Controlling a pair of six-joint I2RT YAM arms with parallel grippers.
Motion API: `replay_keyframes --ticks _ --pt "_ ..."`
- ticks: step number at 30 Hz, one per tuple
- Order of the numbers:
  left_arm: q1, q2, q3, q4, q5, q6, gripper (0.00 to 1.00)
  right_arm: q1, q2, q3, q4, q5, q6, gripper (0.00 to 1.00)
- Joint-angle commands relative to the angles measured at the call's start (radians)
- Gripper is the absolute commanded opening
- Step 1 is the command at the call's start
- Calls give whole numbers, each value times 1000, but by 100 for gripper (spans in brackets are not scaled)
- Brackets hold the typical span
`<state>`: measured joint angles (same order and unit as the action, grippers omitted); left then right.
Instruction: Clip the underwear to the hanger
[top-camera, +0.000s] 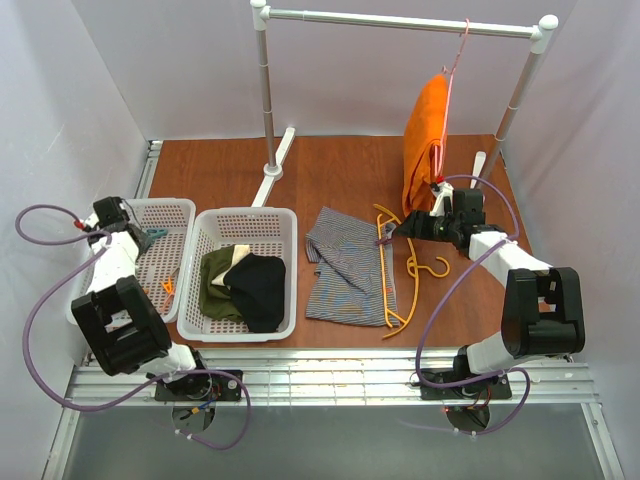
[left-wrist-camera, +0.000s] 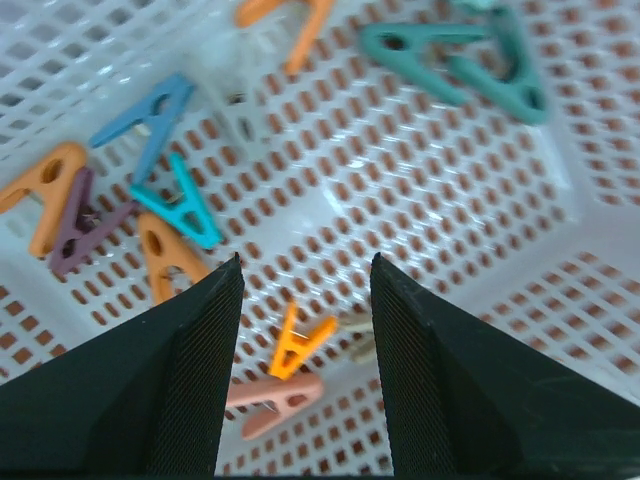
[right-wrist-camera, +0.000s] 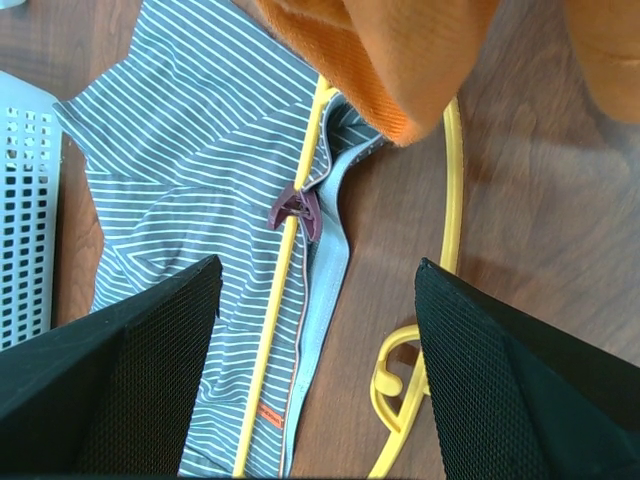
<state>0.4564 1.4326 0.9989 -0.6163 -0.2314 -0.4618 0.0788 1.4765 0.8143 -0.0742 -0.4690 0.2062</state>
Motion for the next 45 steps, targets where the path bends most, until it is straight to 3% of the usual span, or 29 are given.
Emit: replay_keyframes --ticks 1,5,19,27,45 --pt "83 14 -37 65 -17 14 45 -4 -12 43 -6 -13 -2 70" --pt "162 72 -36 137 12 83 45 -4 -16 48 -13 -10 -5 70" --pt "165 203 7 220 35 83 43 -4 2 71 -16 -25 -1 69" --pt "157 181 -39 236 41 72 34 -4 15 77 -15 -31 -4 69" --pt "117 146 -111 296 -55 135 36 -4 11 69 -9 -37 -7 69"
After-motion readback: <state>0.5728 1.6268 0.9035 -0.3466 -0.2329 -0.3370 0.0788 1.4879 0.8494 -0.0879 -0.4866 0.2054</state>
